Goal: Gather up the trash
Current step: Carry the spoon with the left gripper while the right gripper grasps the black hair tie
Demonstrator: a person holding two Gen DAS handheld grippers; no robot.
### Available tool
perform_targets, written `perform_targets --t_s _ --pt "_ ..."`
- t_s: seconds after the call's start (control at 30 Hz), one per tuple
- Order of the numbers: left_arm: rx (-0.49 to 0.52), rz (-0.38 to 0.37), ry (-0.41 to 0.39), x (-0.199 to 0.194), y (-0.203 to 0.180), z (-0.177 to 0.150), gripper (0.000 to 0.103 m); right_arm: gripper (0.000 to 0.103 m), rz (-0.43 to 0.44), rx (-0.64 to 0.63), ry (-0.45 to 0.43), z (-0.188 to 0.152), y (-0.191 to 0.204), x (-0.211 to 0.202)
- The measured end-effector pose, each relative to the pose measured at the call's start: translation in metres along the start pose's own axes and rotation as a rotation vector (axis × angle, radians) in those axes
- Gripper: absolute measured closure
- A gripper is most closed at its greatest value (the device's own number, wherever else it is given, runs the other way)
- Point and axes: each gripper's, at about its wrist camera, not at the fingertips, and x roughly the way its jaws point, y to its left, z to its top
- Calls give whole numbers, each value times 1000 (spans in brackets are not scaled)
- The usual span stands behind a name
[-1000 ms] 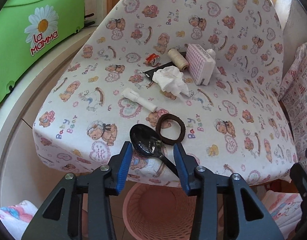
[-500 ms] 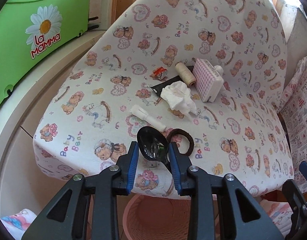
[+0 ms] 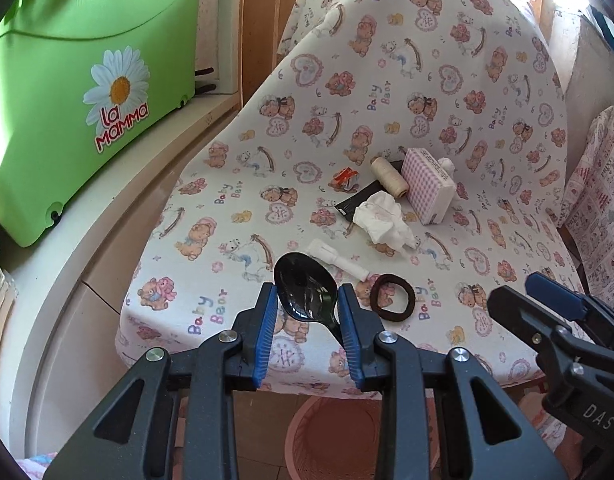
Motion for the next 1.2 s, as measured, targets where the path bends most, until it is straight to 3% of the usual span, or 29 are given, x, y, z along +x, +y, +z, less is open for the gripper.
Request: perform_targets --t_s 0.13,0.43,0.53,0.6,0.73,0.87,1.03,1.13,1.2 --pt "-2 -6 -26 -3 10 -4 73 50 65 2 64 4 16 29" --pt "6 39 -49 -7 13 -3 73 70 -15 -58 180 5 37 80" --pt "-2 26 -47 -8 13 -4 73 82 -48 -104 183 3 41 85" --pt "6 26 -50 -9 11 -5 73 98 -81 -129 178 3 42 85" --pt "14 20 -53 -13 8 -6 73 98 0 19 180 1 20 78" --pt "18 -12 -75 -26 4 -6 73 98 72 97 116 2 2 50" --pt "40 -67 -90 -40 -8 -10 73 98 106 71 53 3 -4 7" --pt "72 -112 -71 -43 -18 -18 73 98 119 65 51 -7 -10 -16" --pt "101 -98 -63 -42 -24 -24 73 98 122 63 67 -16 -14 -30"
